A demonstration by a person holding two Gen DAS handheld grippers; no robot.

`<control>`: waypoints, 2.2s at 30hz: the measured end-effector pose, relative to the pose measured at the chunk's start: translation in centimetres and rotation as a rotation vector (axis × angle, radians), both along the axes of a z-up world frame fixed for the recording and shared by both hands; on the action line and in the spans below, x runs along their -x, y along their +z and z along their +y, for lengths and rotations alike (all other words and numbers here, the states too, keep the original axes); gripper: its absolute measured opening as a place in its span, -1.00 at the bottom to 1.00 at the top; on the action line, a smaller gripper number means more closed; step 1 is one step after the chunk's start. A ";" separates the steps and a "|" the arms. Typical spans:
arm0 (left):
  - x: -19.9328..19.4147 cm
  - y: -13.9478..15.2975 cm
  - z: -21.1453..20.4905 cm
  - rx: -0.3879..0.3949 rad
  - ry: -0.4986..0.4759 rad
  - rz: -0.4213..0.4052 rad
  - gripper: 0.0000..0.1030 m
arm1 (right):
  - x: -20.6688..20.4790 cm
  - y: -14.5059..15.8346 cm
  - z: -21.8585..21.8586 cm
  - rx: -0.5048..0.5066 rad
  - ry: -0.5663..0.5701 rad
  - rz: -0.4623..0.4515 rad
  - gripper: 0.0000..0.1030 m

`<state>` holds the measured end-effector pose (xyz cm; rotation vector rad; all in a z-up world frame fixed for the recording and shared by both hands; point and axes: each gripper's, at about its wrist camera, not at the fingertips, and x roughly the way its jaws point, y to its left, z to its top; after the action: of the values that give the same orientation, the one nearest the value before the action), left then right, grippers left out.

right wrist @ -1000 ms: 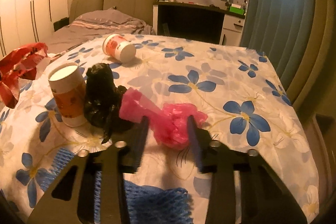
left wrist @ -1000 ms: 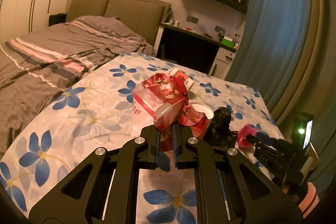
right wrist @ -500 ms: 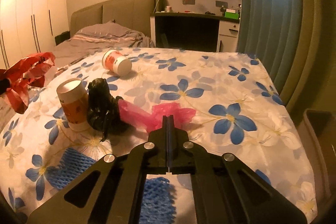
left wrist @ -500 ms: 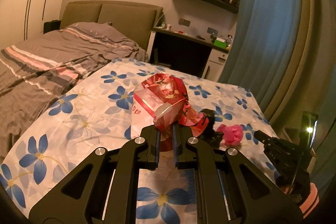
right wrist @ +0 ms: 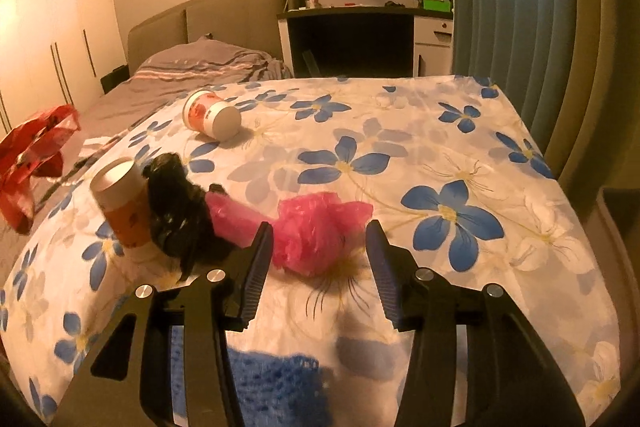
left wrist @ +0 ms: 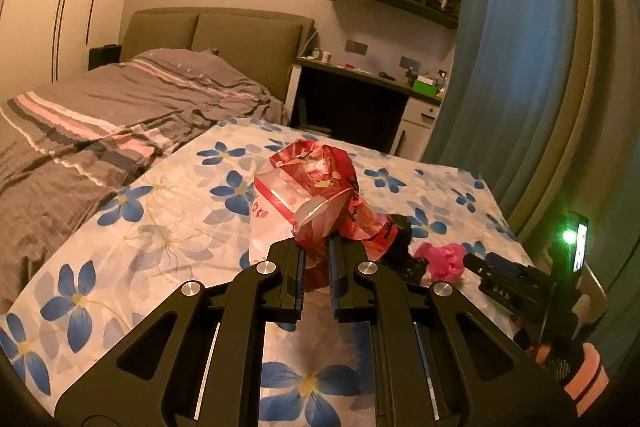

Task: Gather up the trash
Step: 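Grasp the pink plastic bag with the right tool, then carry the wrapper and pink bag in both tools to the wastebasket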

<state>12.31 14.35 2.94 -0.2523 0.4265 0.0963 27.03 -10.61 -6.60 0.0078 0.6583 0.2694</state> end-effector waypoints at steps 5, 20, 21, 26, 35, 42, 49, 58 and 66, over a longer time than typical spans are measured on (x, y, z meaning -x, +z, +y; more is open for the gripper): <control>-0.6 -0.3 0.3 0.002 0.010 0.008 -0.83 | -2.2 -1.7 0.3 -0.010 0.006 0.096 -0.22; -0.8 0.0 -0.4 -0.008 0.014 0.010 -0.83 | 2.3 2.2 -2.1 -0.017 -0.025 -0.050 -0.57; -0.7 0.2 -0.8 -0.010 0.007 0.006 -0.83 | 3.0 2.6 -2.7 -0.018 -0.030 -0.065 -0.57; -0.5 1.0 -3.0 -0.021 -0.037 -0.013 -0.83 | 5.6 3.9 -5.1 -0.033 -0.060 -0.109 -0.57; -1.0 2.2 -9.4 -0.043 -0.164 -0.041 -0.83 | 10.3 5.8 -11.3 -0.031 -0.158 -0.194 -0.57; -2.2 2.2 -16.5 -0.053 -0.313 -0.044 -0.83 | 12.7 5.9 -16.6 -0.032 -0.273 -0.227 -0.57; -3.7 2.1 -24.2 -0.056 -0.487 -0.045 -0.83 | 14.5 5.6 -22.5 -0.032 -0.425 -0.262 -0.57; -5.4 0.5 -34.9 -0.062 -0.687 -0.047 -0.83 | 15.4 4.7 -29.1 -0.054 -0.583 -0.273 -0.56; -7.0 -1.2 -40.5 -0.052 -0.787 -0.032 -0.83 | 14.9 4.2 -31.7 -0.075 -0.630 -0.285 -0.56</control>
<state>19.28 -26.11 1.75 -0.0214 0.4650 -0.6654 12.14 -42.30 -2.41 0.2411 0.3362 -0.3089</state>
